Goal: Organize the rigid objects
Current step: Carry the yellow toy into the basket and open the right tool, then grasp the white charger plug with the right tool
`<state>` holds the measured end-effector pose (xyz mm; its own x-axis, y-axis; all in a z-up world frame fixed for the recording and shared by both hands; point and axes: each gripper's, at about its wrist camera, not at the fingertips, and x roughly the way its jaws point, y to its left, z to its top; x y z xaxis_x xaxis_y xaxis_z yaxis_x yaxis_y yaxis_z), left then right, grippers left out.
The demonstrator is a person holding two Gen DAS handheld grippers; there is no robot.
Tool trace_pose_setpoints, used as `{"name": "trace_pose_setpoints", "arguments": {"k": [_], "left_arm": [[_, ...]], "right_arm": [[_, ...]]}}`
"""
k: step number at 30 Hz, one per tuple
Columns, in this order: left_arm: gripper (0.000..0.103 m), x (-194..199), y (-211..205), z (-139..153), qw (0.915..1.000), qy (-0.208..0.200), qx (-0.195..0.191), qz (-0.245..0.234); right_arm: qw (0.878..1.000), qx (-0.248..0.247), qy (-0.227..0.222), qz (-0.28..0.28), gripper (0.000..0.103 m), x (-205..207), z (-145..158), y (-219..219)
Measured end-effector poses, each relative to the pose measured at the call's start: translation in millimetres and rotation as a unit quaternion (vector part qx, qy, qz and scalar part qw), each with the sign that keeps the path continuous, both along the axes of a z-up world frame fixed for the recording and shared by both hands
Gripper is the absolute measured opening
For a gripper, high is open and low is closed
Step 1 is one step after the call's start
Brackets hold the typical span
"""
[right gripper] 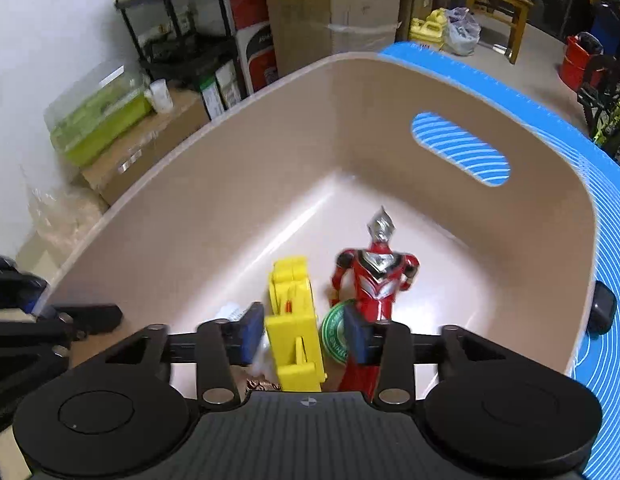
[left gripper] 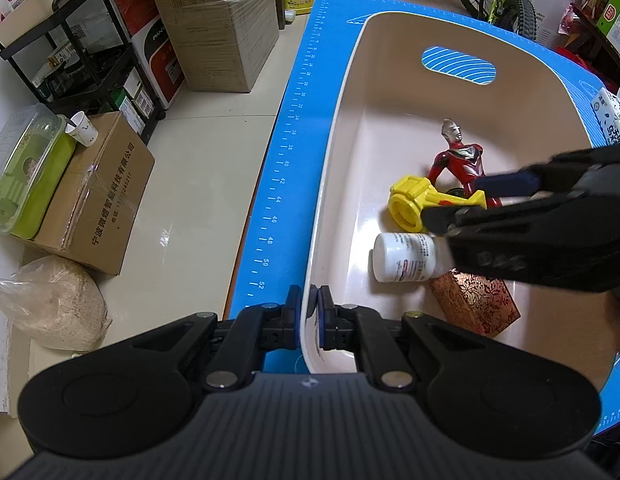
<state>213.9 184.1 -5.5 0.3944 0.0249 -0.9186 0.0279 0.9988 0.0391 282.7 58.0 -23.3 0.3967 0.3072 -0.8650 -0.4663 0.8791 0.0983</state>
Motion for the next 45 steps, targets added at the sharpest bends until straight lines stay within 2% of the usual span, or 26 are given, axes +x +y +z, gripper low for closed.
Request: {"name": "trace_pose_setpoints", "arguments": {"k": [3, 8, 18, 24, 30, 36, 41, 45], "left_arm": [[0.010, 0, 0, 0, 1.0000, 0.000, 0.001, 0.000], [0.010, -1, 1, -1, 1.0000, -0.001, 0.001, -0.001], [0.010, -1, 2, -1, 1.0000, -0.001, 0.001, -0.001], [0.010, -2, -1, -1, 1.0000, -0.001, 0.001, 0.000], [0.010, -2, -1, -1, 1.0000, -0.001, 0.001, 0.000], [0.010, -1, -2, 0, 1.0000, -0.001, 0.002, 0.000], [0.010, -1, -2, -1, 1.0000, -0.001, 0.003, -0.001], [0.010, -1, -2, -1, 1.0000, -0.001, 0.002, 0.000]], "right_arm": [[1.000, 0.015, -0.021, -0.002, 0.065, -3, 19, -12], [0.997, 0.042, -0.059, -0.033, 0.075, -8, 48, -45], [0.988, 0.040, -0.096, -0.114, 0.082, -14, 65, -122], [0.983, 0.015, -0.083, -0.165, 0.087, -15, 47, -166], [0.980, -0.016, -0.051, -0.193, 0.088, -18, 10, -195], [0.978, -0.043, -0.017, -0.205, 0.087, -23, -32, -205], [0.976, -0.055, 0.001, -0.209, 0.084, -22, -52, -209], [0.975, -0.043, 0.013, -0.218, 0.082, -20, -62, -211]]}}
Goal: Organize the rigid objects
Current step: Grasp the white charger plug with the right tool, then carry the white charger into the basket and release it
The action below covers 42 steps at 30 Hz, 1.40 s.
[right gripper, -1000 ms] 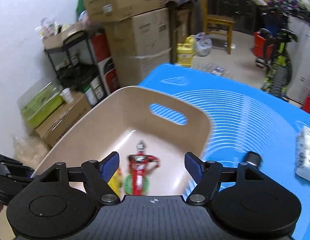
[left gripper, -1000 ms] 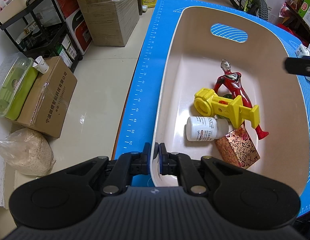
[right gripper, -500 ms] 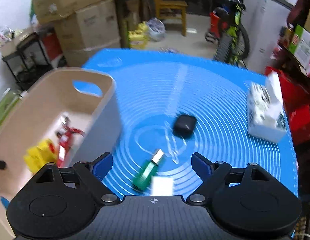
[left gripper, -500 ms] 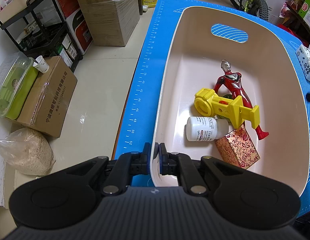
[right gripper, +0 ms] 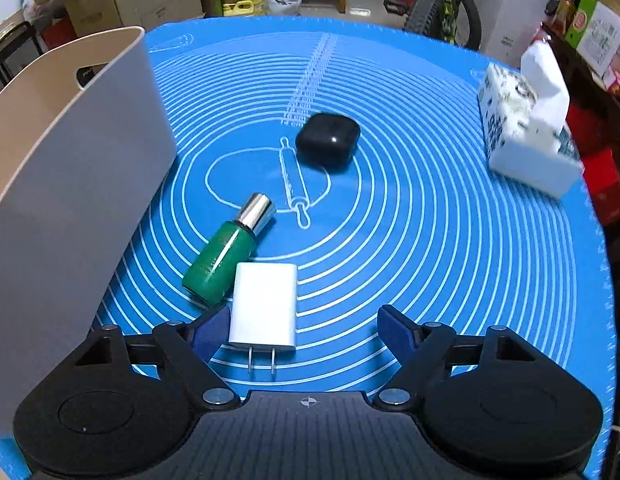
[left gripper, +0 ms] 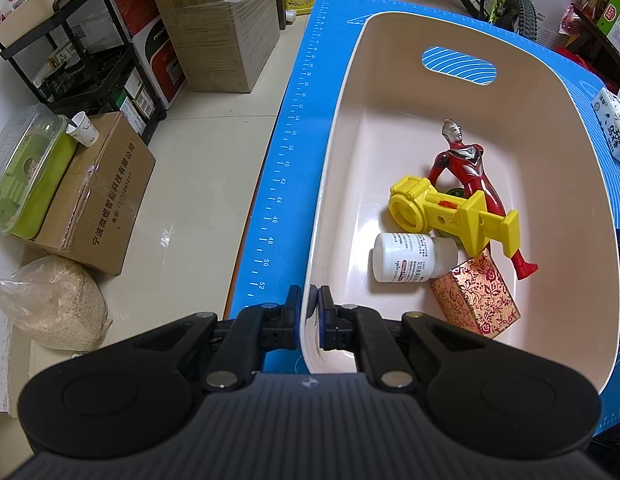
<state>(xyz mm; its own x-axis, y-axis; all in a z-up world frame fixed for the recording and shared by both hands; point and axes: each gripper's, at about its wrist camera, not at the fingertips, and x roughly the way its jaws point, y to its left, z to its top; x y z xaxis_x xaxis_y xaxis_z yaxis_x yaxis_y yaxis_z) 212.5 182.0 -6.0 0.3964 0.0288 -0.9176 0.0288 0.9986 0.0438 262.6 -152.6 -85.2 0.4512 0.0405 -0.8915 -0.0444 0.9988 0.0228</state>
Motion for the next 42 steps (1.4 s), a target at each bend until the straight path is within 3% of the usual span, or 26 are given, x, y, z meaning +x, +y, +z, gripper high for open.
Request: {"name": "trace_pose_setpoints", "arguments": {"k": [9, 11, 20, 33, 38, 42], "left_arm": [[0.010, 0, 0, 0, 1.0000, 0.000, 0.000, 0.000], [0.010, 0, 0, 0, 1.0000, 0.000, 0.000, 0.000], [0.010, 0, 1, 1, 1.0000, -0.001, 0.000, 0.003], [0.010, 0, 1, 1, 1.0000, -0.001, -0.001, 0.003], [0.010, 0, 1, 1, 1.0000, -0.001, 0.000, 0.003], [0.010, 0, 1, 1, 1.0000, -0.001, -0.001, 0.003]], "right_arm": [[1.000, -0.009, -0.013, 0.012, 0.062, -1, -3, 11], [1.000, -0.010, -0.013, 0.018, 0.043, 0, -1, 12], [0.999, -0.017, -0.038, 0.008, 0.043, -8, 17, 9], [0.984, 0.012, -0.162, 0.079, 0.043, -9, 128, 56], [0.978, 0.021, -0.164, 0.127, 0.043, 2, 138, 96], [0.977, 0.025, -0.141, 0.157, 0.043, 16, 132, 127]]}}
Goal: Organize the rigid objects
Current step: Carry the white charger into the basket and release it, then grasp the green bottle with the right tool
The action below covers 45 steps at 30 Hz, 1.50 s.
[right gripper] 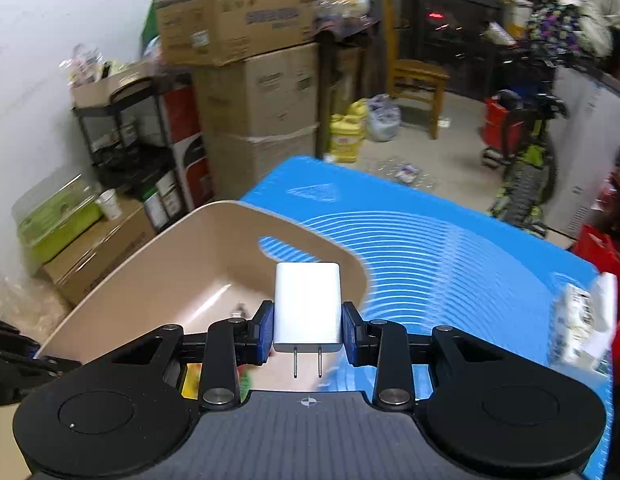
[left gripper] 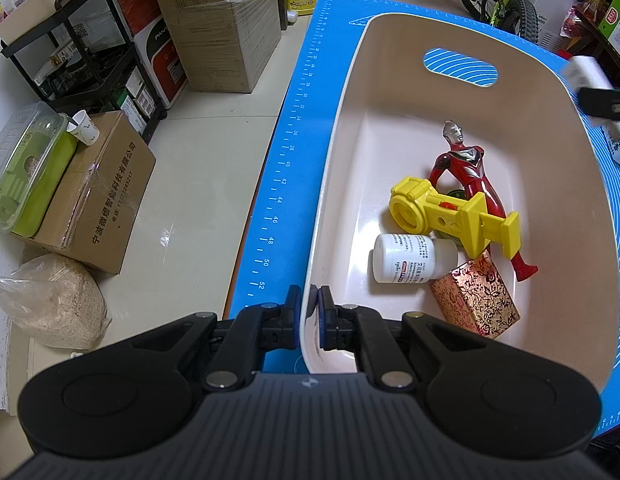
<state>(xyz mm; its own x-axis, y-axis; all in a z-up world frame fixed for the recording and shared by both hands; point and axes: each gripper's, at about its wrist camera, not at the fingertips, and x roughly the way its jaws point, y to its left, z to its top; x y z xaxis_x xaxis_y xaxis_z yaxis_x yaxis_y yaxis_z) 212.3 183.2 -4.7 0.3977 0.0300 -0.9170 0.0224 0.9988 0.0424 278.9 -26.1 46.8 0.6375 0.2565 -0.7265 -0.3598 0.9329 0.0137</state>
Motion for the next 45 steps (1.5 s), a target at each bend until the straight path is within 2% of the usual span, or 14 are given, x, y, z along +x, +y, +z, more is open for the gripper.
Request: {"name": "trace_pose_setpoints", "arguments": {"k": [5, 13, 25, 26, 28, 35, 40, 45], "left_arm": [[0.010, 0, -1, -1, 1.0000, 0.000, -0.001, 0.003], [0.010, 1, -3, -3, 1.0000, 0.001, -0.002, 0.005], [0.010, 0, -4, -3, 1.0000, 0.001, -0.002, 0.004], [0.010, 1, -4, -3, 1.0000, 0.001, -0.002, 0.004], [0.010, 1, -3, -3, 1.0000, 0.002, -0.001, 0.004], [0.010, 1, -3, -3, 1.0000, 0.002, -0.002, 0.004], [0.010, 1, -3, -3, 1.0000, 0.002, -0.002, 0.004], [0.010, 2, -5, -3, 1.0000, 0.001, -0.001, 0.003]], "right_arm": [[0.999, -0.008, 0.047, 0.022, 0.043, 18, -26, 33], [0.994, -0.036, 0.087, 0.059, 0.043, 19, -57, 70], [0.987, -0.067, 0.136, 0.059, 0.043, 23, -82, 85], [0.987, -0.066, 0.133, 0.058, 0.049, 22, -82, 84], [0.989, -0.057, 0.126, 0.055, 0.048, 19, -80, 80], [0.995, -0.024, 0.091, 0.041, 0.062, 18, -50, 56], [0.998, 0.000, 0.055, 0.012, 0.066, 18, -20, 25], [0.999, 0.015, 0.035, -0.036, 0.068, 21, 0, -23]]}}
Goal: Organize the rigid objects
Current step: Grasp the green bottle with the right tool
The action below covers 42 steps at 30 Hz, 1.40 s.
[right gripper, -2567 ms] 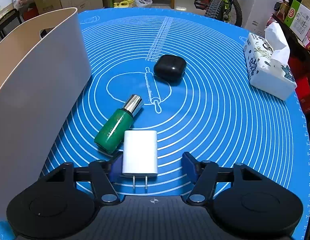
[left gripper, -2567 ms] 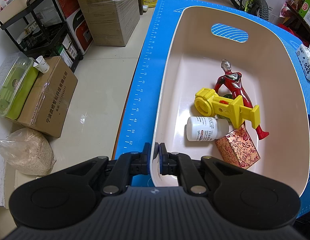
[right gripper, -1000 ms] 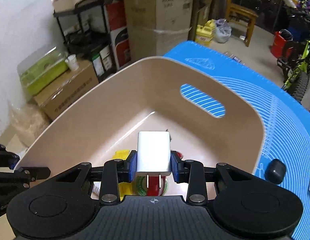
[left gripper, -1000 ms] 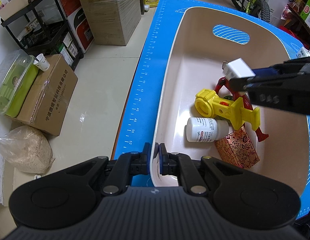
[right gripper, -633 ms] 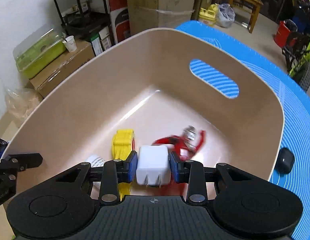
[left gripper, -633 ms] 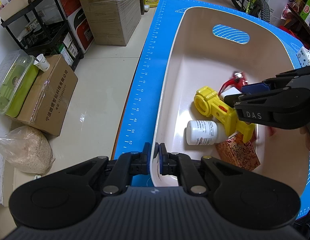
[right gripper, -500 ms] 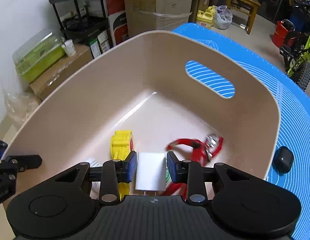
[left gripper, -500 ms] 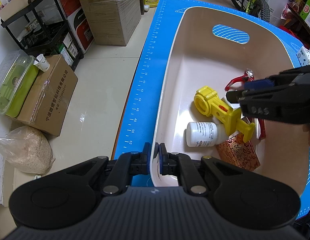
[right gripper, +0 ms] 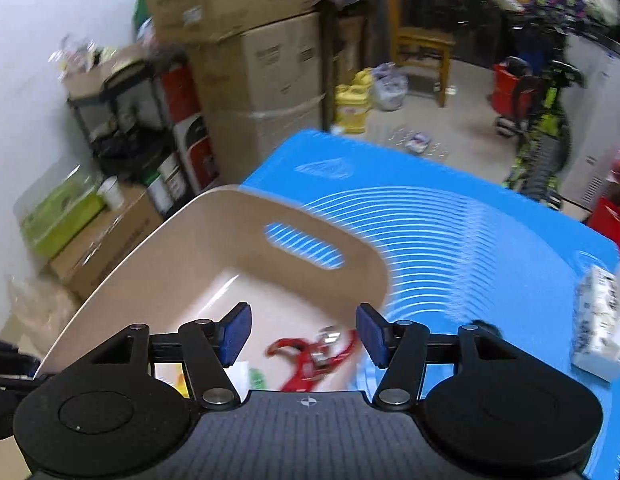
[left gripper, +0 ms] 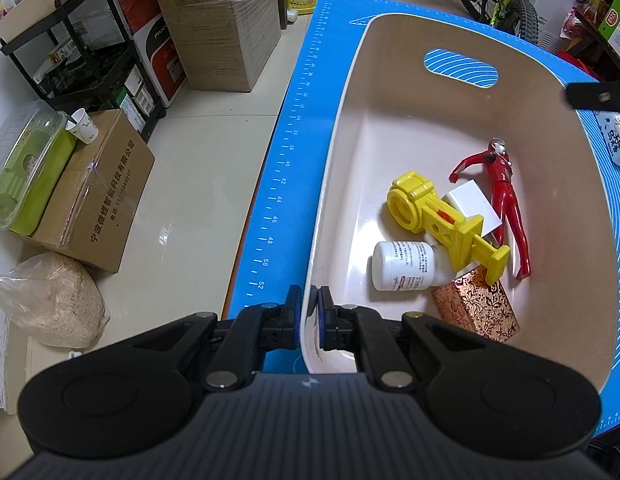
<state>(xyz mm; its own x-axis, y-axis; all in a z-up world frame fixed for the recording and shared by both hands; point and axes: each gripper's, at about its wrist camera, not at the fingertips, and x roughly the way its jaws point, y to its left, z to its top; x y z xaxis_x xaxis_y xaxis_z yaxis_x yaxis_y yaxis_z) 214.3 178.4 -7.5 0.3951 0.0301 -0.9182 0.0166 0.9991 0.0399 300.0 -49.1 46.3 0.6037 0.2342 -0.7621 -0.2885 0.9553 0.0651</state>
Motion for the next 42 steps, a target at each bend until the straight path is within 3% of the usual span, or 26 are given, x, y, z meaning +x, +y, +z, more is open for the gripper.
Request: {"name": "trace_pose_setpoints", "arguments": {"k": [6, 11, 20, 29, 37, 40, 42], "left_arm": [[0.010, 0, -1, 0, 1.0000, 0.000, 0.000, 0.000], [0.010, 0, 0, 0, 1.0000, 0.000, 0.000, 0.000], [0.010, 0, 0, 0, 1.0000, 0.000, -0.001, 0.000], [0.010, 0, 0, 0, 1.0000, 0.000, -0.001, 0.000], [0.010, 0, 0, 0, 1.0000, 0.000, -0.001, 0.000], [0.010, 1, 0, 0, 1.0000, 0.000, -0.001, 0.001], [0.010, 1, -1, 0, 1.0000, 0.000, -0.001, 0.001]], "right_arm": [[0.998, -0.016, -0.010, -0.062, 0.075, 5, -3, -52], [0.995, -0.029, 0.012, -0.094, 0.077, 3, -32, -78], [0.991, -0.035, 0.066, -0.115, 0.077, 4, -94, -85], [0.986, -0.025, 0.098, -0.129, 0.073, -2, -128, -79], [0.988, -0.031, 0.098, -0.117, 0.050, -8, -140, -65], [0.988, -0.044, 0.089, -0.115, 0.036, -13, -140, -64], [0.989, -0.038, 0.090, -0.113, 0.036, -15, -140, -67]]}}
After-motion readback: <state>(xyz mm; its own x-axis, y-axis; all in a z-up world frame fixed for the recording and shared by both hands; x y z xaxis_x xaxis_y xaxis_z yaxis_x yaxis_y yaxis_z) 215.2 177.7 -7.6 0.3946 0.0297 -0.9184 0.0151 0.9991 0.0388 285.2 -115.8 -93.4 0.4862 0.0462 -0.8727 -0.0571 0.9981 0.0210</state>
